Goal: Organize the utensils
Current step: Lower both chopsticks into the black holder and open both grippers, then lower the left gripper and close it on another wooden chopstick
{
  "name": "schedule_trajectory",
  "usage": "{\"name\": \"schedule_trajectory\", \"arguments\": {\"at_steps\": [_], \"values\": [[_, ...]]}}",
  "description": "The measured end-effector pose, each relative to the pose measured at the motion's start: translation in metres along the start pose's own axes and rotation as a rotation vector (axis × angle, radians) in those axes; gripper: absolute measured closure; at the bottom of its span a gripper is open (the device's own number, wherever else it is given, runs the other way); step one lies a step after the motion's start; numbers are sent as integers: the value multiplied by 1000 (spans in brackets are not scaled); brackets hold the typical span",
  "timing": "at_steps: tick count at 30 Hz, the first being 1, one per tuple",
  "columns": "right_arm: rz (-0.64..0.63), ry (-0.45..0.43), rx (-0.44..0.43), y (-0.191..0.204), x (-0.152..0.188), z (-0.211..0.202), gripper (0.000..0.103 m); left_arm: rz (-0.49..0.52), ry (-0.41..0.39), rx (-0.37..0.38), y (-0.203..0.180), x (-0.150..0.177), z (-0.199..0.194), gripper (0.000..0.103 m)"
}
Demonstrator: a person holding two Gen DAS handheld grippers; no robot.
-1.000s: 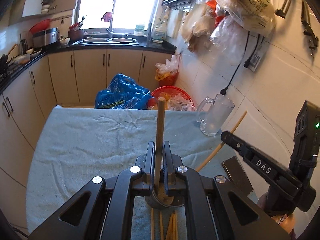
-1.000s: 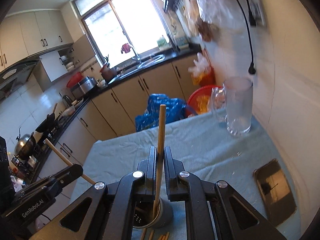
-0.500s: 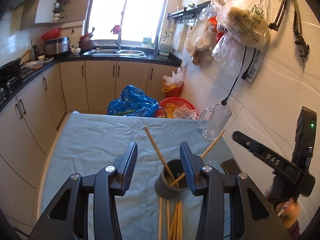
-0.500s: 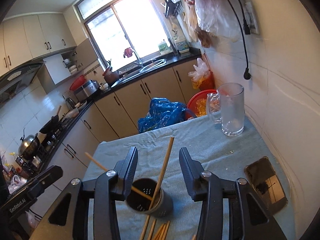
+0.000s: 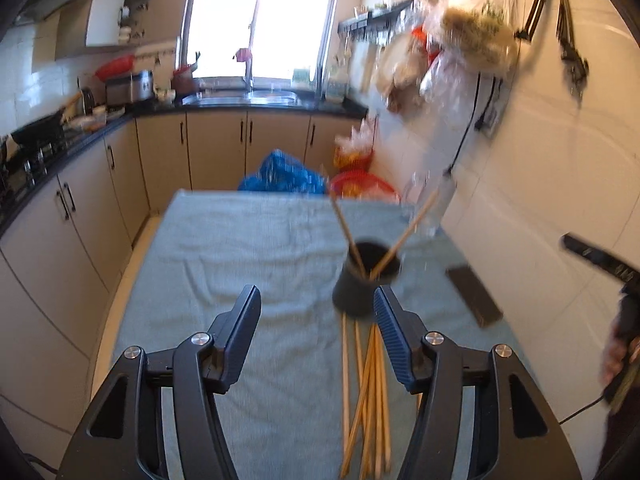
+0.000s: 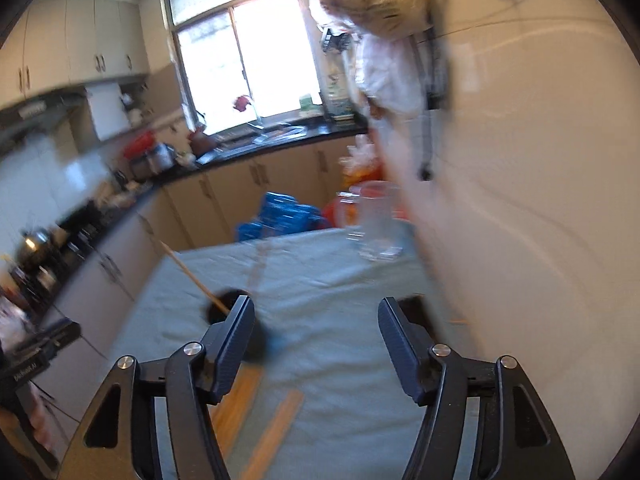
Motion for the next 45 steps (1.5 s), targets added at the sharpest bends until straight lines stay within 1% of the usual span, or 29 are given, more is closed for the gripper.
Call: {"name": "schedule_trajectory", "arguments": {"at_steps": [1,3,5,7,8,9,11,13,14,16,18,20,21,22,23,24,25,28,31,36,38,40,41,42,43,44,45], "values": [[-24,3,56,-13,5,-7,31,-2,17,0,2,6,4,45],[-45,20,132,-33,11,-13,27,-2,70,-3,3,23,20,45],[-54,51,202,-53,21,-13,26,6,124,-3,3,39,39,45],[-63,97,238,-64,35,-7,26,20,181,1,-2,55,62,45],[-68,122,231,-65,43,-1,26,25,206,5,-4,60,72,45],[-73,142,219,-64,51,3,26,32,231,10,-7,65,83,45],[-92,211,155,-55,77,22,26,57,281,35,-15,81,103,47],[-104,284,68,-41,103,46,27,102,320,65,-26,95,119,53],[-105,313,35,-36,115,56,27,118,338,76,-29,98,125,55],[-109,382,-37,-18,141,81,36,156,388,104,-39,109,138,57],[-107,425,-82,-3,156,97,40,180,415,105,-46,113,148,58],[-86,456,-130,13,167,110,40,204,441,97,-49,117,158,68],[-74,466,-150,17,170,115,40,217,426,77,-50,116,159,81],[-65,473,-169,22,172,120,41,212,432,78,-48,114,160,90],[-65,475,-175,26,173,122,41,188,436,86,-44,112,160,91],[-69,476,-181,31,176,124,41,158,428,96,-40,109,159,103],[-78,477,-185,35,177,126,43,124,416,99,-32,105,158,103],[-95,474,-181,43,180,130,46,72,397,83,-14,100,157,103],[-113,458,-164,51,179,136,48,35,398,67,5,101,157,103],[-150,431,-124,58,177,138,57,32,374,111,6,103,151,103],[-158,423,-104,61,176,139,58,22,377,139,3,102,152,99],[-177,416,-79,64,175,141,58,15,380,152,-3,102,156,82],[-183,417,-62,63,175,141,58,12,376,157,-5,102,157,79],[-185,417,-46,62,174,142,58,12,373,167,-8,101,158,76],[-191,423,-16,58,175,142,64,15,377,176,-11,101,160,75],[-202,441,9,54,178,144,65,18,385,183,-14,102,163,75],[-205,421,9,52,177,142,66,24,396,189,-17,102,165,75]]}}
Point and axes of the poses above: each gripper's, at about its wrist camera, not at the fingertips, and z roughly the way its jaws point, y to its left, x to its underside, the point moved 2 cm from there along z, roughly the way its jaws point, and after that the axes turned 5 degrees about x, right-handed, at the moved point
